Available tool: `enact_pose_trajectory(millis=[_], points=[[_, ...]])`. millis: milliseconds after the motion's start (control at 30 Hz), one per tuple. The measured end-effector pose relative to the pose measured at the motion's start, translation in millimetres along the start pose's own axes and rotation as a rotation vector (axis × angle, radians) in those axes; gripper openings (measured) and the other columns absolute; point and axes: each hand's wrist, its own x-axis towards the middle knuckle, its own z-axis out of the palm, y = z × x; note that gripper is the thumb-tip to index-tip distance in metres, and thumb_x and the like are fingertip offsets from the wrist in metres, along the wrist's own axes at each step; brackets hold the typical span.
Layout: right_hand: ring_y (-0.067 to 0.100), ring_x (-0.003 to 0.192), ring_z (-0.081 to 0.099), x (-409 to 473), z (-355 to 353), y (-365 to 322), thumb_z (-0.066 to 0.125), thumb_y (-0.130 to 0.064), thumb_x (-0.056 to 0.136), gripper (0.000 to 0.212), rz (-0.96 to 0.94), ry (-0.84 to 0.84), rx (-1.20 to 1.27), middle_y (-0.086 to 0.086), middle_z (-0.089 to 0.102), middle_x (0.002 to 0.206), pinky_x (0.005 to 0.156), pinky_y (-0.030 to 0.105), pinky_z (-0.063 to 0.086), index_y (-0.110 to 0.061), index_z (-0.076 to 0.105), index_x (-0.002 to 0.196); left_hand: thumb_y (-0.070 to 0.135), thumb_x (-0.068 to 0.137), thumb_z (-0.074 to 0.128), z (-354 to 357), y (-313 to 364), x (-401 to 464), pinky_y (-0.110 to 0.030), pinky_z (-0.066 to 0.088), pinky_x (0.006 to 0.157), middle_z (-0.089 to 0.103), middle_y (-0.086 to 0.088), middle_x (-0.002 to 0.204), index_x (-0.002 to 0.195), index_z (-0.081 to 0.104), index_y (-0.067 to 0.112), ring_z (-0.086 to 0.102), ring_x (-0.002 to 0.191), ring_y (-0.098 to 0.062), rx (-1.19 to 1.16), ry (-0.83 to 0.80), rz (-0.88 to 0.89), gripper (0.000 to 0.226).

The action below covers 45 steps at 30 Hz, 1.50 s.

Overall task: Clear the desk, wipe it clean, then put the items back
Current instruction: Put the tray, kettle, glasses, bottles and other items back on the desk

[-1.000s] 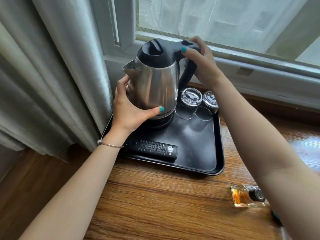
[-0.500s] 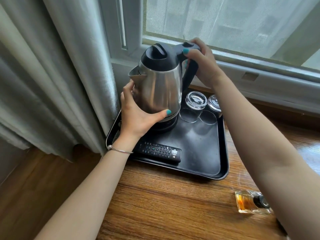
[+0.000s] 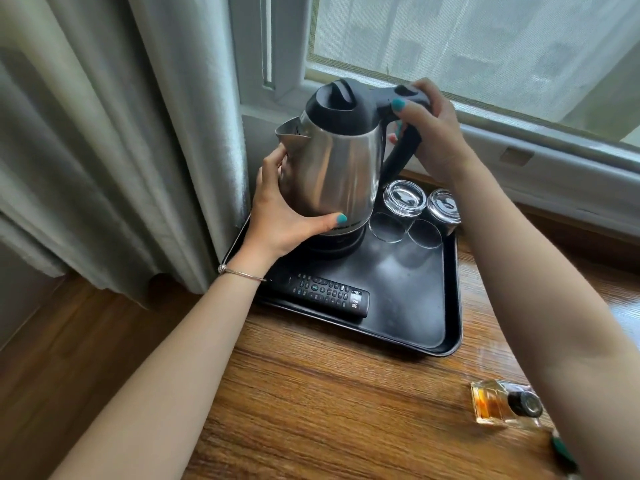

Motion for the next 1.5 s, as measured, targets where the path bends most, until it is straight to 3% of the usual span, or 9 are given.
enact_pose_trajectory(millis=[100,300,467,567,633,767,900,1333,1500], points=[[0.008,0.062,0.045,-0.4,0.9,0.7,0.072,-0.030,0.077,0.021,-0.014,0.013,-0.017,-0.011,0.049,0.066,0.072,0.033,0.044,-0.025,0.052,0.083,0.050,0.041,0.091,-3.9,1.7,2.3,-0.031,0.038,0.110,0.042,-0.001,0.140,0.131,0.029,0.045,0.043,0.128,-0.003,0.001,-0.012,-0.005,0.109],[0.015,0.065,0.042,7.0,2.2,3.7,0.068,-0.022,0.074,0.013,-0.045,-0.006,0.068,0.000,0.049,0.072,0.065,0.029,0.038,-0.024,0.057,0.078,0.042,0.045,0.094,9.2,4.2,-12.9,-0.035,0.042,0.106,0.042,-0.006,0.137,0.138,0.034,0.021,0.048,0.122,-0.005,0.046,0.085,0.021,0.112],[0.017,0.065,0.041,18.2,7.5,5.0,0.064,-0.020,0.064,0.015,-0.014,0.011,0.155,0.000,0.049,0.070,0.060,0.029,0.034,-0.016,0.054,0.074,0.032,0.047,0.095,21.5,13.0,-21.8,-0.006,0.031,0.100,0.042,-0.006,0.130,0.136,0.037,0.015,0.036,0.111,0.020,0.123,0.171,0.023,0.109],[0.017,0.065,0.042,19.5,4.6,8.0,0.062,-0.023,0.058,0.021,0.014,0.052,0.198,-0.001,0.050,0.069,0.059,0.029,0.033,-0.015,0.049,0.073,0.030,0.047,0.095,27.3,19.2,-22.9,-0.001,0.026,0.098,0.041,-0.006,0.129,0.137,0.038,0.016,0.030,0.107,0.026,0.150,0.167,0.035,0.108],[0.015,0.064,0.043,17.9,2.9,10.9,0.062,-0.024,0.058,0.019,0.016,0.070,0.232,-0.004,0.052,0.068,0.057,0.026,0.034,-0.017,0.051,0.072,0.032,0.046,0.096,22.7,21.3,-17.3,-0.006,0.030,0.102,0.042,-0.004,0.132,0.139,0.036,0.020,0.033,0.110,0.024,0.146,0.140,0.030,0.112],[0.015,0.062,0.042,10.7,-3.2,11.4,0.065,-0.024,0.063,0.007,-0.042,0.064,0.148,-0.002,0.050,0.068,0.058,0.025,0.035,-0.026,0.058,0.066,0.043,0.041,0.094,12.0,16.0,-8.3,-0.031,0.042,0.105,0.049,-0.003,0.133,0.135,0.039,0.025,0.049,0.119,-0.005,0.105,0.099,0.049,0.110],[0.014,0.062,0.042,7.3,-5.3,7.5,0.064,-0.022,0.065,0.014,-0.043,0.044,0.124,0.001,0.047,0.070,0.058,0.025,0.035,-0.017,0.054,0.074,0.046,0.041,0.094,17.6,12.7,-13.0,-0.040,0.046,0.101,0.051,-0.001,0.133,0.135,0.039,0.025,0.052,0.120,-0.010,0.084,0.117,0.048,0.110],[0.015,0.063,0.044,9.2,-5.7,26.1,0.065,-0.026,0.067,0.019,-0.033,0.062,0.056,0.003,0.047,0.071,0.060,0.028,0.037,-0.016,0.053,0.078,0.048,0.042,0.093,18.1,-6.6,-10.4,-0.044,0.045,0.102,0.047,-0.004,0.136,0.136,0.035,0.026,0.050,0.124,-0.013,0.100,0.101,0.032,0.113],[0.014,0.076,0.052,1.8,-3.5,22.7,0.069,-0.029,0.073,0.024,-0.064,0.061,0.002,-0.001,0.056,0.082,0.069,0.025,0.044,-0.018,0.058,0.091,0.047,0.044,0.093,17.3,-7.9,-12.5,-0.042,0.043,0.105,0.044,-0.006,0.139,0.139,0.032,0.023,0.047,0.127,-0.013,0.111,0.072,0.034,0.115]])
